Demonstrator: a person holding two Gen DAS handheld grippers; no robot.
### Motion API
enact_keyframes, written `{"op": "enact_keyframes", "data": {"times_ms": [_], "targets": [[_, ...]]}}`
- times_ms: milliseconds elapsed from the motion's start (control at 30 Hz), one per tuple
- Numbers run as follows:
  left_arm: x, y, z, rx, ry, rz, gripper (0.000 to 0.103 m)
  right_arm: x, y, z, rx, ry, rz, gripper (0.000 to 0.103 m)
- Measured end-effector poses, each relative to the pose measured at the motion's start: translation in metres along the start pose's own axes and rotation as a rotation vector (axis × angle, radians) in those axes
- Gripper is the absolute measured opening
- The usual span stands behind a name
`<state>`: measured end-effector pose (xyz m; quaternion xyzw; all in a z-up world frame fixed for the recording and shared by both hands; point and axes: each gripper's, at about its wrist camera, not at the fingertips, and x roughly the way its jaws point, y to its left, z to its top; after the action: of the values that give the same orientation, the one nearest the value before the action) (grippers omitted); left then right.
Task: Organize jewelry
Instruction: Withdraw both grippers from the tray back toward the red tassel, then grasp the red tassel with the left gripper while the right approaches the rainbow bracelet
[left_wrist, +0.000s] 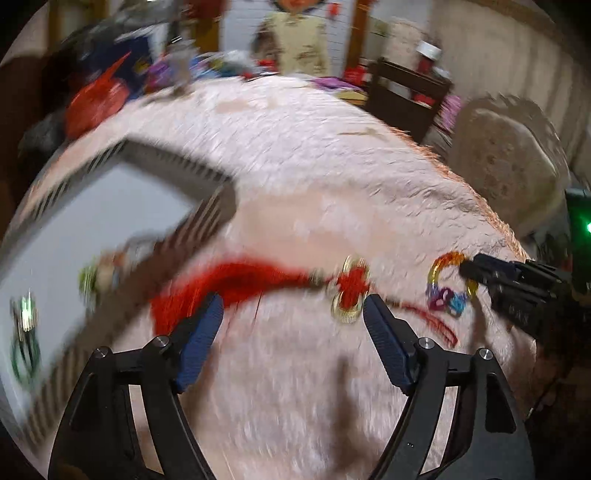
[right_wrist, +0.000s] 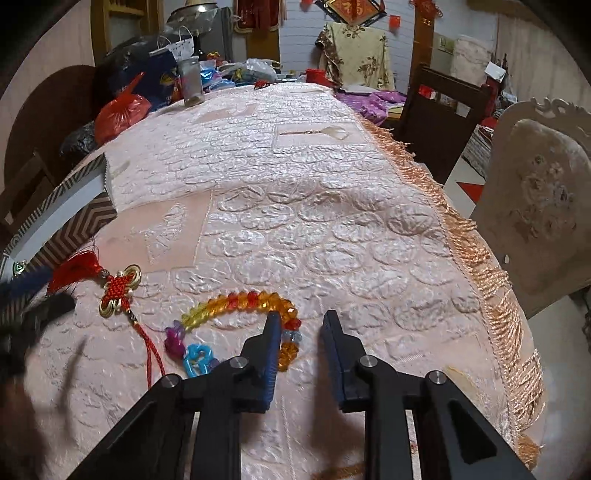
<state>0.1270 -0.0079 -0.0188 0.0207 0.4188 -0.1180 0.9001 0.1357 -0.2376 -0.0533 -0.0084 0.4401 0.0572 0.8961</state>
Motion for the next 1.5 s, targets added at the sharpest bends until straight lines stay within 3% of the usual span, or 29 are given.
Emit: {"op": "enact_keyframes", "data": {"times_ms": [167, 200, 333, 367, 433, 600, 667, 733, 800, 833, 933, 1033, 1100, 1167, 1200, 1233, 1367, 1500], "targets": [[0.033, -0.002, 0.021, 0.189, 0.075, 0.003, 0.079, -0.002, -0.001, -0.009, -0.023, -0.043, -0.002, 0.023], [0.039, 0.0, 0.02, 0.203, 0.112, -0.024, 0.079, -0.002, -0.001, -0.009, -0.022, -0.044, 0.001, 0.024], [0.046, 0.017, 0.013, 0.169, 0.133, -0.077, 0.078, 0.001, 0.002, -0.008, -0.029, -0.042, 0.024, 0.032], [0.043, 0.017, 0.01, 0.179, 0.137, -0.085, 0.078, 0.001, 0.004, -0.009, -0.041, -0.041, 0.02, 0.035], [0.034, 0.013, 0.003, 0.212, 0.154, -0.107, 0.064, 0.001, 0.007, -0.009, -0.055, -0.04, 0.014, 0.038], [0.006, -0.016, -0.029, 0.369, 0.213, -0.19, 0.06, 0.003, 0.006, -0.008, -0.038, -0.036, 0.006, 0.042], [-0.008, -0.025, -0.039, 0.424, 0.231, -0.252, 0.053, 0.003, 0.007, -0.008, -0.036, -0.035, -0.002, 0.044], [-0.018, -0.03, -0.038, 0.451, 0.207, -0.247, 0.053, 0.004, 0.006, -0.007, -0.027, -0.031, -0.018, 0.049], [-0.021, -0.025, -0.026, 0.408, 0.16, -0.221, 0.053, 0.006, 0.003, -0.006, -0.005, -0.019, -0.028, 0.067], [-0.019, -0.021, -0.018, 0.366, 0.14, -0.196, 0.053, 0.007, 0.001, -0.006, 0.003, -0.012, -0.027, 0.07], [-0.005, -0.012, -0.002, 0.297, 0.122, -0.152, 0.054, 0.006, 0.001, -0.006, -0.002, -0.011, -0.022, 0.07], [0.022, -0.014, 0.001, 0.332, 0.192, -0.131, 0.054, 0.006, 0.001, -0.006, -0.002, -0.011, -0.021, 0.071], [0.023, -0.014, -0.004, 0.339, 0.192, -0.143, 0.053, 0.006, 0.0, -0.007, -0.001, -0.012, -0.018, 0.071], [0.02, -0.011, -0.006, 0.323, 0.194, -0.159, 0.045, 0.005, -0.001, -0.007, -0.002, -0.017, 0.0, 0.07], [0.017, -0.011, -0.009, 0.326, 0.19, -0.165, 0.031, 0.003, -0.002, -0.008, 0.001, -0.022, 0.005, 0.066], [0.013, -0.012, -0.013, 0.324, 0.188, -0.162, 0.009, 0.002, -0.003, -0.009, 0.008, -0.032, 0.017, 0.063], [0.002, -0.015, -0.027, 0.3, 0.148, -0.088, 0.009, -0.003, -0.012, -0.013, 0.032, -0.042, 0.065, 0.054], [-0.013, 0.013, -0.042, 0.121, 0.091, -0.009, 0.009, -0.004, -0.008, -0.016, -0.03, -0.029, 0.085, 0.054]]}}
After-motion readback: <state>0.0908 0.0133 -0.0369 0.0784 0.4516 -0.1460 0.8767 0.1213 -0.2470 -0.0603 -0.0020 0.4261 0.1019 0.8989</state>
